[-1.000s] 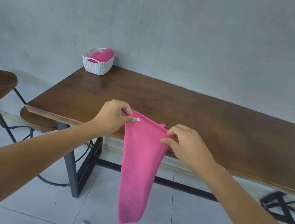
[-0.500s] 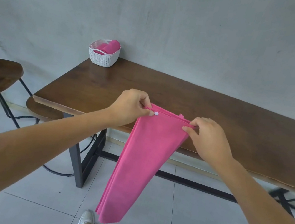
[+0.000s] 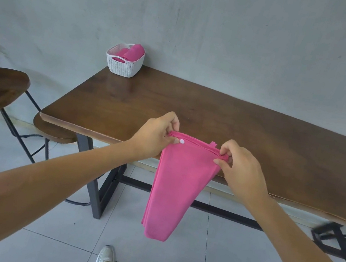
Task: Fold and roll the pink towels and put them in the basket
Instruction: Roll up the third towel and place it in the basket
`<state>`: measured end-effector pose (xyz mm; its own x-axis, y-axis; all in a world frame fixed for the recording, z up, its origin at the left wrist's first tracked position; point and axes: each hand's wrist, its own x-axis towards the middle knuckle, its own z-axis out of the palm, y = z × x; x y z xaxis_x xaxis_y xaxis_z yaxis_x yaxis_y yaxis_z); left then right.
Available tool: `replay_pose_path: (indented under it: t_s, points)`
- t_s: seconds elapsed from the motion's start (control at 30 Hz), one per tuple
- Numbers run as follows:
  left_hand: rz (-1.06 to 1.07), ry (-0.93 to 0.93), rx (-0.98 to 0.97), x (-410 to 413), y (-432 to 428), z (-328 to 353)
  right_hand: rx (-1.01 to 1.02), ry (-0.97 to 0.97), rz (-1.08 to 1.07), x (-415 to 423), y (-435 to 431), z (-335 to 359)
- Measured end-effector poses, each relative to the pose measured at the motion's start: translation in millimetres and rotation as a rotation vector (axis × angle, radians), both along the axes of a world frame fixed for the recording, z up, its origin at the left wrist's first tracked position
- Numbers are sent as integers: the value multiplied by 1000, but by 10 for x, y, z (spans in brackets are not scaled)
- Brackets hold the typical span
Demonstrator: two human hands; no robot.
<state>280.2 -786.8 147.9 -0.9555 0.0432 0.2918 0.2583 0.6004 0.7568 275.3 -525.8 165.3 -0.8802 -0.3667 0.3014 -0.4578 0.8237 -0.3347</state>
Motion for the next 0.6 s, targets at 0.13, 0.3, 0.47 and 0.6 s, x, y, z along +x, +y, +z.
replay_pose_path:
  t_s: [0.13, 0.3, 0.47, 0.6]
  points:
    - [7, -20, 16, -156, 11, -110, -69, 13, -33, -115, 4, -98]
    - [38, -93, 13, -409, 25, -249, -259, -102, -164, -387, -47, -297]
    - [73, -173, 40, -765, 18, -454, -438, -155, -286, -639, -140, -549]
    - [99, -193, 28, -1067, 11, -617, -533, -240, -365, -894, -277, -720]
